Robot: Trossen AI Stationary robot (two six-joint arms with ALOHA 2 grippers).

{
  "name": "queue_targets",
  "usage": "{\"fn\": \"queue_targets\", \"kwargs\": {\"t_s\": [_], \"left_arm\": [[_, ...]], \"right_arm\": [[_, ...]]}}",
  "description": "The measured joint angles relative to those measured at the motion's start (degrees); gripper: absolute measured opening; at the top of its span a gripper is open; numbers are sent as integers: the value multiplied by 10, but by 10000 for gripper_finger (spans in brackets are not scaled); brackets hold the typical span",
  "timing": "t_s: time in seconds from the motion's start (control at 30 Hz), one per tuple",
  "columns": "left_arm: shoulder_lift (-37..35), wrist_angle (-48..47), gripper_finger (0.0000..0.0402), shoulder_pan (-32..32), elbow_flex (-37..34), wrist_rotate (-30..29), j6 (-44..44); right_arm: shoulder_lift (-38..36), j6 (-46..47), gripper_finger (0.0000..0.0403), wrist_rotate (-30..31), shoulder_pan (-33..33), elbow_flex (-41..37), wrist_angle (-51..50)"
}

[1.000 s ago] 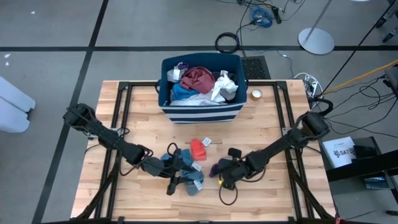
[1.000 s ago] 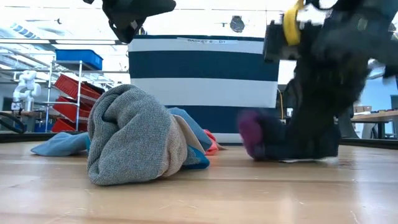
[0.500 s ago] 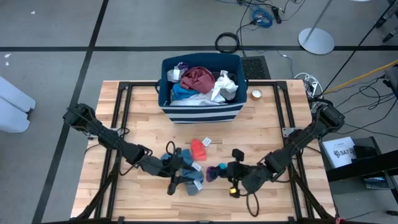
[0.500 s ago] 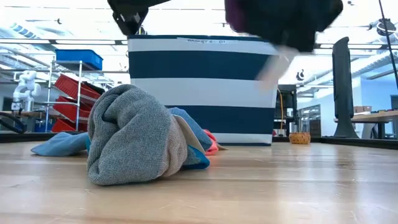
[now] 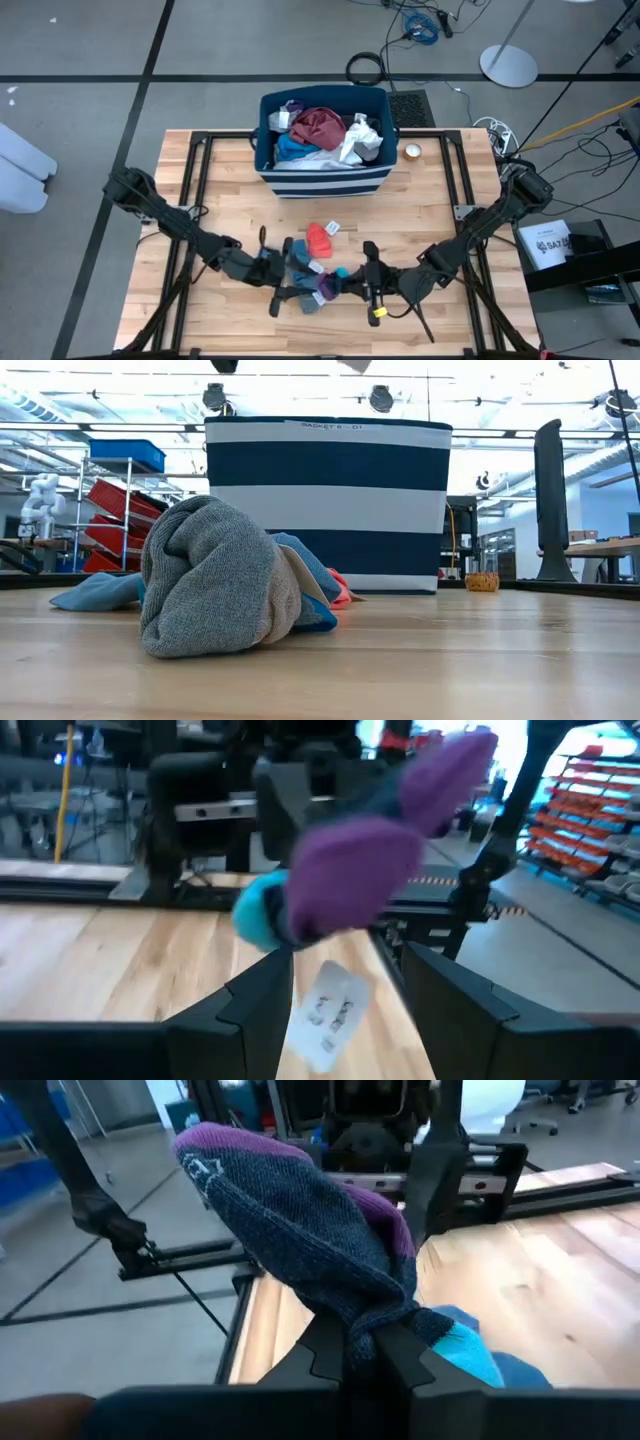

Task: Sort clothes
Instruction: Put the dark blue pair of socks into the blue laundry organizer

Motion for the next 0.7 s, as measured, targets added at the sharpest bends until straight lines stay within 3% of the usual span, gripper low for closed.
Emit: {"fn": "queue_targets", "kwargs": {"t_s": [0.3,0.7], "left_arm": [[61,125,196,2,0,0,35],[62,117,193,1,2,7,34]], "right_arm": [[30,-14,9,-48,-11,0,77],[70,-19,9,-93,-34,0,165]]}}
